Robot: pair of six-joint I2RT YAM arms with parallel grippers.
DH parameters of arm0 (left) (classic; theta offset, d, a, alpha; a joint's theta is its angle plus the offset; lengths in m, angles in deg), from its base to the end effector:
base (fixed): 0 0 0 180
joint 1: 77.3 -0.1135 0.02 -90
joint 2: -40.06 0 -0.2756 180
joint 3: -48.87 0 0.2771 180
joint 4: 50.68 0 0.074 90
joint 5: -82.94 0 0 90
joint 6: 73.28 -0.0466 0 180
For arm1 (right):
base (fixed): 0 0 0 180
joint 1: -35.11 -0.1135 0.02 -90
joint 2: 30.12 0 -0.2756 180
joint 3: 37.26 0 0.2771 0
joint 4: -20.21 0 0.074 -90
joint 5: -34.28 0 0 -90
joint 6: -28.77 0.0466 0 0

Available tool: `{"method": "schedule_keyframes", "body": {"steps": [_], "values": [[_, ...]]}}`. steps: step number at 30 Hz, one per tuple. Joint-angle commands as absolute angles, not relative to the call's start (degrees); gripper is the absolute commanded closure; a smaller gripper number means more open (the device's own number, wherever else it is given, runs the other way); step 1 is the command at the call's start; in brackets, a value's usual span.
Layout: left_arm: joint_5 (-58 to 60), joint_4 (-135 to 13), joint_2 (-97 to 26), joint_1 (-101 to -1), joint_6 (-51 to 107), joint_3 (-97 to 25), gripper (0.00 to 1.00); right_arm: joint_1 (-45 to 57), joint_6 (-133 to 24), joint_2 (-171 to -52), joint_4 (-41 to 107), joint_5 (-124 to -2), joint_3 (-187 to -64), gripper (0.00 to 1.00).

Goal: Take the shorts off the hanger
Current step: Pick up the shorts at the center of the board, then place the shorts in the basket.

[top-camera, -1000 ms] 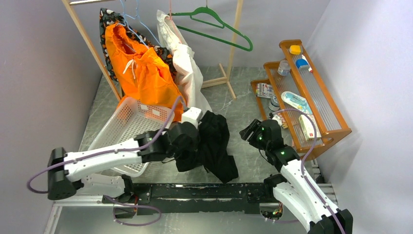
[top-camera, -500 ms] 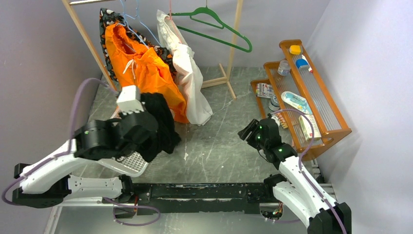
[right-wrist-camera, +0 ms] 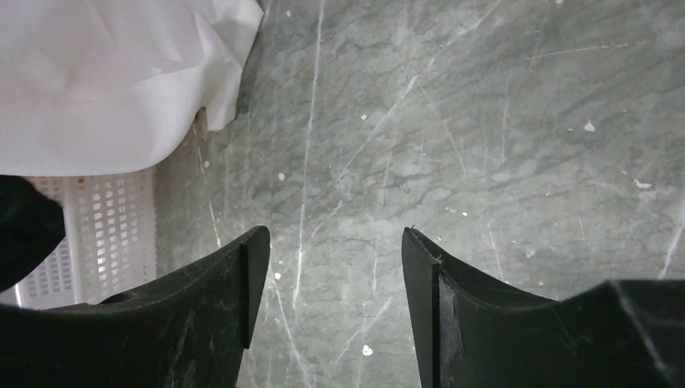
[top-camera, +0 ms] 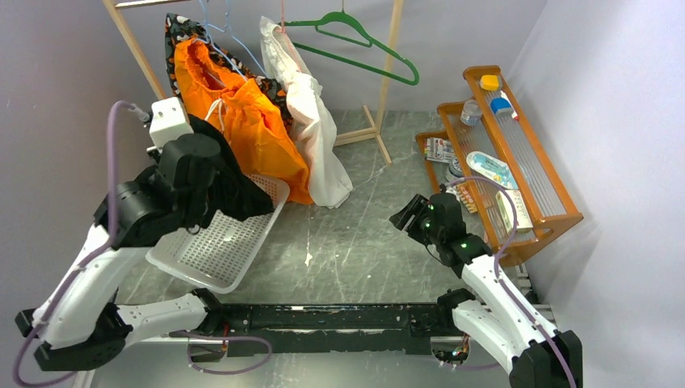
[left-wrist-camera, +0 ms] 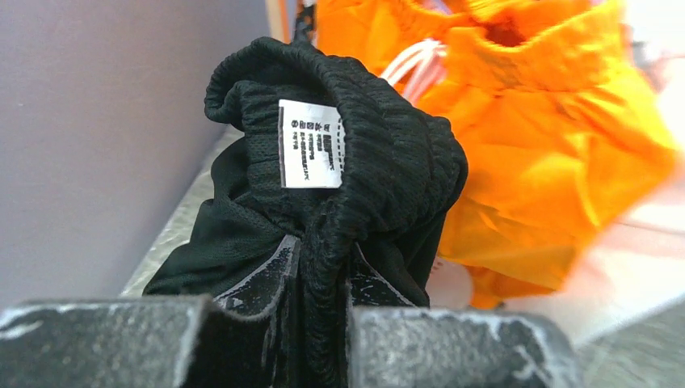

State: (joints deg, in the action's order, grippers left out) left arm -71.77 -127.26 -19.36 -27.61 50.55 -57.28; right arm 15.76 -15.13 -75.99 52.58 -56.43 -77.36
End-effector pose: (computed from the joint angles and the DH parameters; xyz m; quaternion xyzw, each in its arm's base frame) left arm 0.1299 -0.0880 0.5058 -0.1648 0.7610 0.0635 0.6242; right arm 0.1872 0.0664 0.2090 0.2054 0.8755 0.2411 0.3648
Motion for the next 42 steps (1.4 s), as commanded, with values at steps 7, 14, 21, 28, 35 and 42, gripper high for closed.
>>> {"method": "schedule_keyframes", "body": {"steps": [7,14,21,28,35,42], "values": [[-38.0,-108.0,-21.3,-48.0,39.1,-43.1,0.93,15.8,-17.5,-76.7,52.3,-58.9,-79.6,0.35],[-15.4,-101.7,-22.0,-64.3,43.5,-32.0,0.93,15.8,-19.2,-77.8,53.5,-59.7,-80.2,0.35],[-8.4,-100.4,-24.3,-73.3,51.8,-23.7,0.93,15.8,-20.4,-79.7,53.4,-60.4,-81.1,0.34],[-3.2,-85.7,-23.4,-74.5,55.2,-11.1,0.93,15.9,-23.0,-80.3,50.5,-66.3,-84.0,0.33],[-1.5,-86.8,-39.9,-76.2,56.6,-21.1,0.90,15.8,-24.7,-82.3,47.9,-74.1,-89.2,0.32],[-4.3,-79.1,-41.6,-76.8,58.8,-12.5,0.49,15.8,-26.5,-83.9,50.6,-73.4,-94.5,0.31]]}}
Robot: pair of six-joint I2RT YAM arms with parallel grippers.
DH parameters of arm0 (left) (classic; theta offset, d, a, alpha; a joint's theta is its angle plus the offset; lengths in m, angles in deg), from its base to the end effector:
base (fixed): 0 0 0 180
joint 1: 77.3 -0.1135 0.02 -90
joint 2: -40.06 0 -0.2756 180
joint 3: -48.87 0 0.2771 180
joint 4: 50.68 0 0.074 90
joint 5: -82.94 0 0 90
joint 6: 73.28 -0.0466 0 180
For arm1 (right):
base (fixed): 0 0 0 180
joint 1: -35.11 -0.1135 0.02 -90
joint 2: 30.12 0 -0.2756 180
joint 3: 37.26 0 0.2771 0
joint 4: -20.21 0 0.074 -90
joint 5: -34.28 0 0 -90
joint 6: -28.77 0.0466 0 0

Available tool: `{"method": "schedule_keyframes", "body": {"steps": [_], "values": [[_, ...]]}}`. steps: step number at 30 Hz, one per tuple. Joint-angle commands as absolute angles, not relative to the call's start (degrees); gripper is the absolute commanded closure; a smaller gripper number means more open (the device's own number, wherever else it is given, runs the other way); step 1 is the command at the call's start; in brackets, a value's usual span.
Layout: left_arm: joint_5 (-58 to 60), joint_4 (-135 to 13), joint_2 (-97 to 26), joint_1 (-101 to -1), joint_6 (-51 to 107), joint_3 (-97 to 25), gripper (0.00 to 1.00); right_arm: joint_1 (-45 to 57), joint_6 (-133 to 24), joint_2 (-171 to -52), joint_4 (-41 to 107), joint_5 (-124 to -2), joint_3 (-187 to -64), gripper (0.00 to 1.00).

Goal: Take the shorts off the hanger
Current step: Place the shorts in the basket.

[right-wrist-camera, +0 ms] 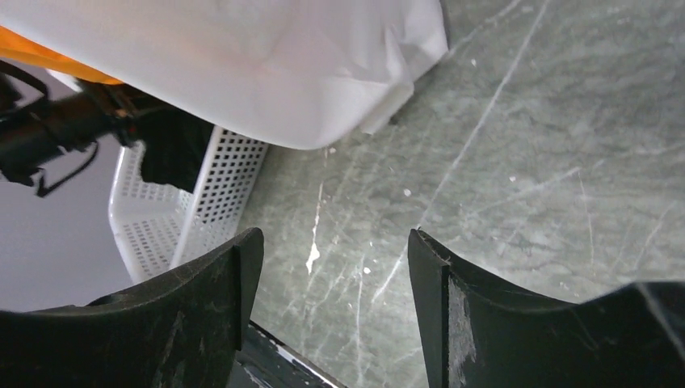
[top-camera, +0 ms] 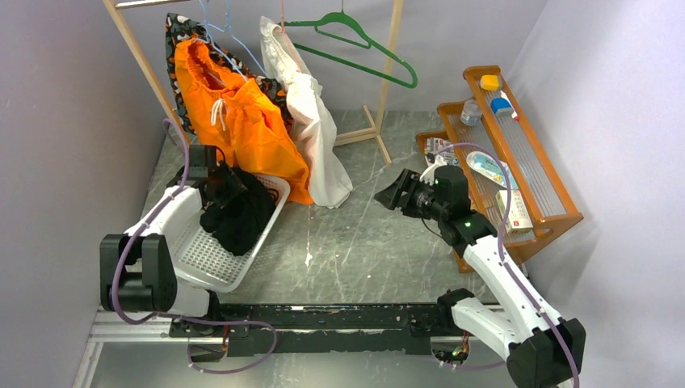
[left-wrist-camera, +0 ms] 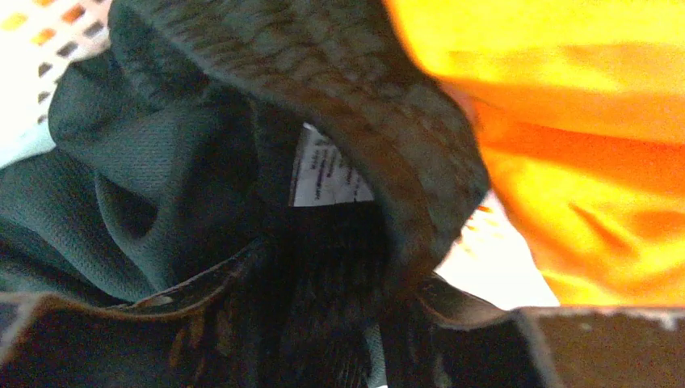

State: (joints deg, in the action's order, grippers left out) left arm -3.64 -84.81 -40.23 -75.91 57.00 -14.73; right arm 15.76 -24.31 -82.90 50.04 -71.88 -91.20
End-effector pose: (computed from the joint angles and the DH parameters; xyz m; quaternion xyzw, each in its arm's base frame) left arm 0.3149 -0.0104 0.2121 -0.3041 0.8913 -0.1455 0.3032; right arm 0.2170 0.0899 0.2816 0.0592 0.8526 0.3447 0.3883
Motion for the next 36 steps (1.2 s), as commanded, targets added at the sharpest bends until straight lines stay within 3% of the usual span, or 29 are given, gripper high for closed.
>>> {"method": "schedule_keyframes", "body": {"steps": [1,4,8,15,22,29,36], "values": [[-3.7,-79.8,-43.6,-77.0,58.9,-13.2,0.46,15.8,-26.9,-84.3,50.6,-74.2,-95.8,0.30],[0.1,-82.1,-45.1,-77.3,58.6,-15.5,0.40,15.8,-28.0,-85.2,49.1,-78.8,-98.8,0.30],[-2.3,-83.0,-35.9,-77.2,58.5,-13.2,0.22,15.7,-30.9,-86.7,48.7,-82.2,-103.9,0.30],[-5.4,-88.0,-22.1,-77.2,57.4,-10.1,0.07,10.8,-37.4,-91.3,49.1,-75.6,-112.2,0.30],[-5.6,-93.3,-15.8,-77.2,53.6,-10.4,0.05,-6.9,-47.6,-101.9,56.2,-50.2,-127.2,0.27],[-9.3,-92.8,-7.4,-77.2,49.8,-7.9,0.01,-7.5,-49.2,-108.6,52.5,-54.5,-136.9,0.19],[-8.2,-90.8,-3.2,-77.2,44.8,-4.5,0.01,-7.5,-49.9,-119.8,53.3,-53.4,-149.6,0.19]]}}
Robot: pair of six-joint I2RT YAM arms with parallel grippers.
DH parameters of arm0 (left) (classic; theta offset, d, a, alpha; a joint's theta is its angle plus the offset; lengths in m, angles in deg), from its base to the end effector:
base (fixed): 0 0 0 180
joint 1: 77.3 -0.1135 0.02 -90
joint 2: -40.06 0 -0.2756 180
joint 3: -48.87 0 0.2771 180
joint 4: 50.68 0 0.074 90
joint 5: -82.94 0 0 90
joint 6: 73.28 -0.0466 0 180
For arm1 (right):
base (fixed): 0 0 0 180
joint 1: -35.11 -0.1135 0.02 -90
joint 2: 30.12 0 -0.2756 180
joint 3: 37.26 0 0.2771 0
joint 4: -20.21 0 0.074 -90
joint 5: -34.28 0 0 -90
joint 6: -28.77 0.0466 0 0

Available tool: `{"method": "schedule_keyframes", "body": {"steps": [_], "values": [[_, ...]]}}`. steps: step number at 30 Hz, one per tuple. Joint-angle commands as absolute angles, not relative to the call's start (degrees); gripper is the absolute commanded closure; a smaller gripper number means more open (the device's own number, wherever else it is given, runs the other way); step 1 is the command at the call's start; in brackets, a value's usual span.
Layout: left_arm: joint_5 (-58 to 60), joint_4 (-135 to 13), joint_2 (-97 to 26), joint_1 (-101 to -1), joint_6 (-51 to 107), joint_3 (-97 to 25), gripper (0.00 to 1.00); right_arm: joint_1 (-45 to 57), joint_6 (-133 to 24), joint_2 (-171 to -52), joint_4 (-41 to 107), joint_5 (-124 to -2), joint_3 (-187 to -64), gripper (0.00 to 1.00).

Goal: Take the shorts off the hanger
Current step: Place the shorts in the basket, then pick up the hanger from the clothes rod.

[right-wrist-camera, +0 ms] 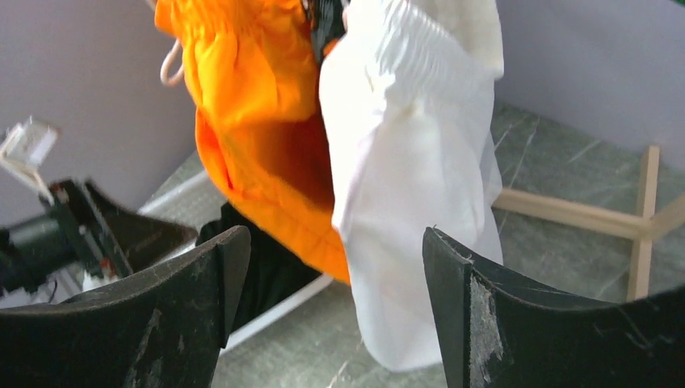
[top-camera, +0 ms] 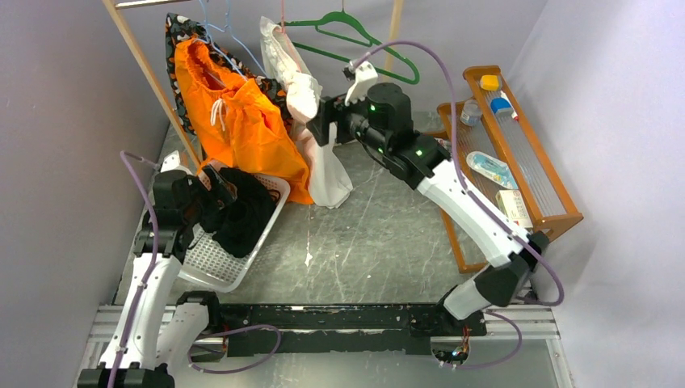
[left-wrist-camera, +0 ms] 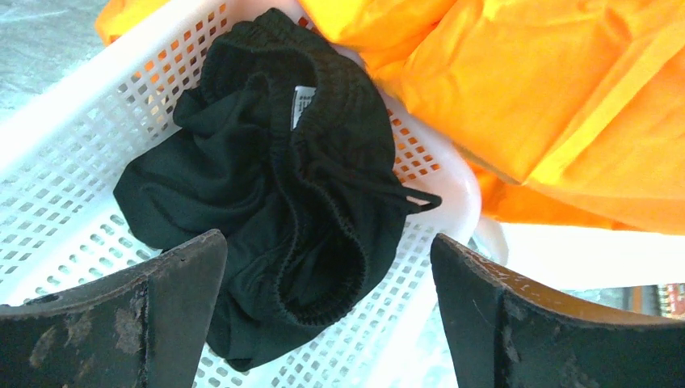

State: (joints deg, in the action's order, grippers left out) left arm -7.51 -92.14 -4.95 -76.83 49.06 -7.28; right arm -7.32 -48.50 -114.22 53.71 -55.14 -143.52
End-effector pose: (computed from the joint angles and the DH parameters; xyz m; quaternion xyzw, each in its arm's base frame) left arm 0.2011 -0.0013 0.3011 -0.2400 0.8335 -0.1373 0.4783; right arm 0.2709 0.2470 0.4684 -0.1951 0.7485 0.2900 0.5636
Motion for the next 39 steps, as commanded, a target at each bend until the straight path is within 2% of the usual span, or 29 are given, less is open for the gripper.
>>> {"method": "schedule_keyframes", "body": {"steps": [1,5,8,10,15,23,25,27,31,34,37,39], "values": [[-8.6,-90.7,-2.8,-77.2,44.5,-3.8,0.01,-7.5,-49.4,-121.3,53.5,-52.8,-151.5,0.19],[-9.1,-90.3,-1.9,-77.2,44.1,-4.0,0.00,-7.5,-49.9,-124.7,50.1,-48.3,-154.3,0.22],[-10.3,-90.3,-2.2,-77.2,44.3,-3.8,0.00,-7.5,-52.3,-127.7,48.4,-50.6,-157.3,0.26],[-11.0,-90.7,-2.9,-77.2,44.3,-4.0,0.00,-7.6,-52.4,-130.6,50.0,-50.6,-161.3,0.27],[-11.5,-93.9,-3.4,-76.6,45.6,-4.3,0.00,-7.7,-54.4,-138.4,55.9,-47.3,-171.2,0.36],[-13.3,-93.9,-3.0,-76.5,45.6,-4.4,0.01,-7.9,-58.3,-142.0,55.9,-44.3,-176.0,0.40],[-13.2,-93.9,-3.1,-76.5,45.6,-4.5,0.00,-7.9,-59.1,-142.8,56.0,-44.7,-177.4,0.51],[-13.9,-94.5,-2.9,-76.5,45.7,-4.8,0.00,-7.9,-60.2,-143.2,56.0,-46.8,-178.1,0.56],[-13.9,-94.7,-2.2,-76.5,45.8,-4.5,0.00,-8.0,-61.0,-144.1,57.1,-46.6,-179.9,0.78],[-13.8,-94.8,-2.3,-76.5,45.9,-4.5,0.01,-8.0,-62.4,-143.2,55.7,-45.4,-178.9,0.85],[-14.6,-95.5,-2.4,-76.5,46.2,-4.8,0.00,-8.2,-65.3,-141.4,53.0,-48.2,-176.6,0.98],[-15.0,-95.8,-1.8,-76.5,46.4,-4.8,0.00,-8.3,-65.3,-140.8,52.0,-46.4,-176.3,1.00]]}}
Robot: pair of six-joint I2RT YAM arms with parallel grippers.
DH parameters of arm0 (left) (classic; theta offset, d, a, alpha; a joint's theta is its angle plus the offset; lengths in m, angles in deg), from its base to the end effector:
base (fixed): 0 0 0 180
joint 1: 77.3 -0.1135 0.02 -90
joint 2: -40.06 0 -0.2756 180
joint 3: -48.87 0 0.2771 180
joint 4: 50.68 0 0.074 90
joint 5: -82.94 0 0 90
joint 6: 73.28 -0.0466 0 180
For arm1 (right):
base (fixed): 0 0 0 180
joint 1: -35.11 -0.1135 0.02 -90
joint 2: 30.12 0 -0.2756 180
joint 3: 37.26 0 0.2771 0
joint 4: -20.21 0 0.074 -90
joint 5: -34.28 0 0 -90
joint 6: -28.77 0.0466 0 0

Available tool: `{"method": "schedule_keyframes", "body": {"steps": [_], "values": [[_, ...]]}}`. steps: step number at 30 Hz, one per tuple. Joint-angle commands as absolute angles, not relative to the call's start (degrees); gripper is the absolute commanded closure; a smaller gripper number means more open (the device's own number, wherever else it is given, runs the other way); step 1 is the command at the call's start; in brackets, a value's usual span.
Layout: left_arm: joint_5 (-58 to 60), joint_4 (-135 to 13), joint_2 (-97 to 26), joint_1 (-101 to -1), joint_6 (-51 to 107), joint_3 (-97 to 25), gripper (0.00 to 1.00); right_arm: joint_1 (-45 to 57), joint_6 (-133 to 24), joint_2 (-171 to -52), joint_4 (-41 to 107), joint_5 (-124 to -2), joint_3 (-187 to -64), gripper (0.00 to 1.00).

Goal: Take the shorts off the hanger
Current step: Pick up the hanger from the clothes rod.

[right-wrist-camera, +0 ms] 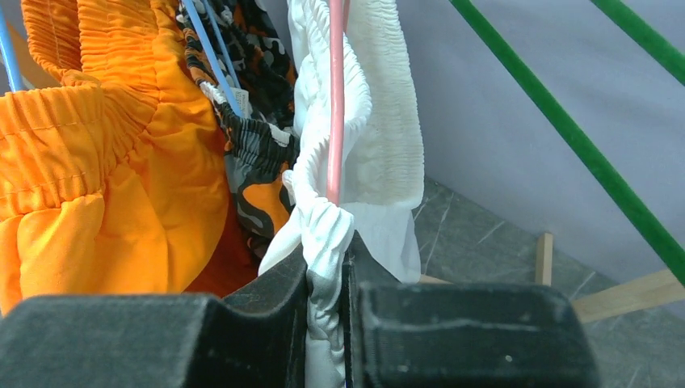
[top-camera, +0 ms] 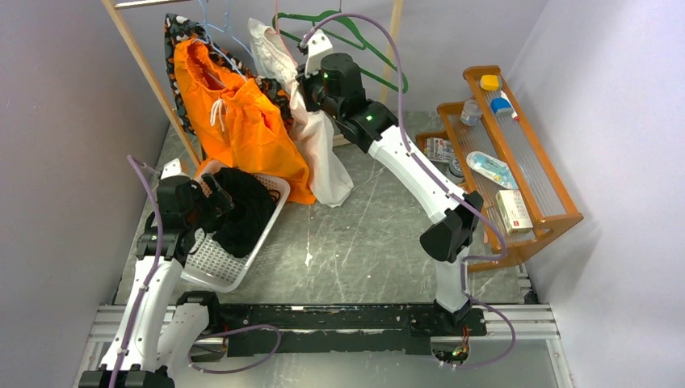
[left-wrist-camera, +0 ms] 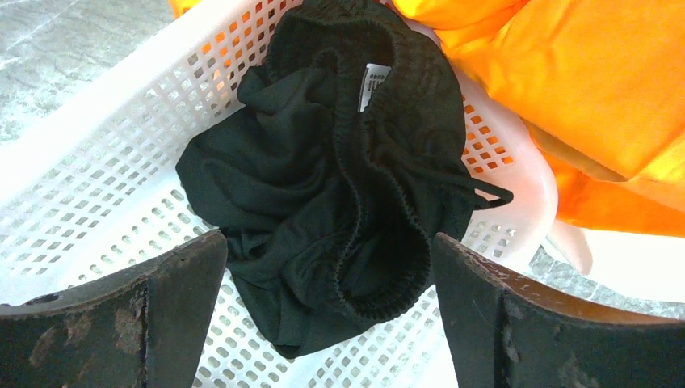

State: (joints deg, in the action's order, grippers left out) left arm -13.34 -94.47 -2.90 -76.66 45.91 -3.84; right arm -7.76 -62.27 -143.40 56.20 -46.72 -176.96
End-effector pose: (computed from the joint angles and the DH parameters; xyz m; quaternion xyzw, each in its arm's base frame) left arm 0.1912 0.0030 0.2809 -0.2423 0.8482 -0.0738 0.4651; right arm 0.3681 0.3317 0.4700 -0.2376 0.7250 0.1738 0.6226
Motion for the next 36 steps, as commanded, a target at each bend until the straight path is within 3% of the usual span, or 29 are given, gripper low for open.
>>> {"method": "schedule_keyframes", "body": {"steps": [1,9,14,25,36], "values": [[-15.2,-95.8,-1.5,-76.5,46.5,-4.7,0.00,-8.3,-65.3,-140.6,51.3,-45.6,-176.2,1.00],[-15.0,-95.9,-1.0,-76.5,47.0,-4.3,0.01,-10.8,-70.2,-133.4,29.6,-42.0,-159.1,1.00],[-15.1,-96.1,-1.1,-76.5,47.1,-4.3,0.01,-12.1,-71.7,-132.7,21.6,-39.0,-156.3,1.00],[-15.0,-95.8,-1.0,-76.4,47.1,-4.1,0.01,-12.7,-71.5,-129.8,10.8,-33.1,-148.3,1.00],[-14.7,-96.0,-1.6,-76.3,46.9,-4.1,0.01,-13.1,-71.5,-129.5,9.4,-31.0,-148.7,1.00]]}}
